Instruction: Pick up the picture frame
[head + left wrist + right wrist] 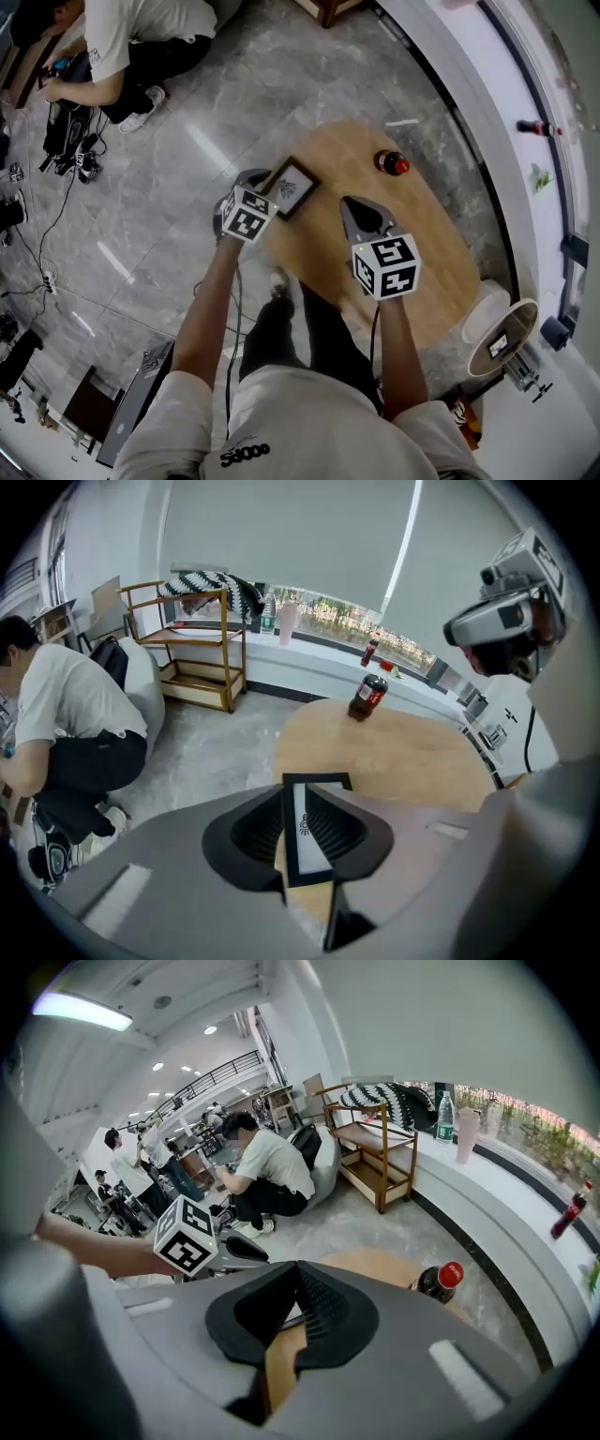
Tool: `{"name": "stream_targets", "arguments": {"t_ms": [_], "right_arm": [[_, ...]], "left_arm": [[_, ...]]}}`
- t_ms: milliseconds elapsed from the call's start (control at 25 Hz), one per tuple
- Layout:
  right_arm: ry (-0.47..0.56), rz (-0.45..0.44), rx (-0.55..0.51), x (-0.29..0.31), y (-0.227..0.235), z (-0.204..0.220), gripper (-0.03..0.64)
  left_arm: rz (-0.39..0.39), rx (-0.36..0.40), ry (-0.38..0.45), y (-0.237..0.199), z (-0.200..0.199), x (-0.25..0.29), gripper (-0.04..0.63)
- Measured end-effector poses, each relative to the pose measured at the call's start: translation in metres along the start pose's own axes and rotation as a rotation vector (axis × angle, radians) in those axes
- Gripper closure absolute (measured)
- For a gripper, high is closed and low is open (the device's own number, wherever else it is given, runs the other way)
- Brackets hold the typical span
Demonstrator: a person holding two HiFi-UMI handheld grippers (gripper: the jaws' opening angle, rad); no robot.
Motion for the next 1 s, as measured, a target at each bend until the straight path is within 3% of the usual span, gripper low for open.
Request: {"name": "stream_targets", "arguments": {"t_ms": [280,1000], "right_arm": [[-0.041,0.001,0.014,0.026,0.015,0.011,0.614],[-0.109,-0.006,0.043,0.053,0.025,0.033,0.614]], "left_arm": [[0.030,-0.049,-0.057,-0.012,0.018,0.041,0.514],[0.025,-0.053,-0.157,-0.020,0.045,0.086,0.497]]}}
Point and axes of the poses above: the fingertips, and each gripper's own axes: x forward along the fingers, y to its right, z out of its underside, the point moved 1 cm from there along -x, backward along the fingers, and after that the axes turned 7 degrees about z, right-handed, at the moved point
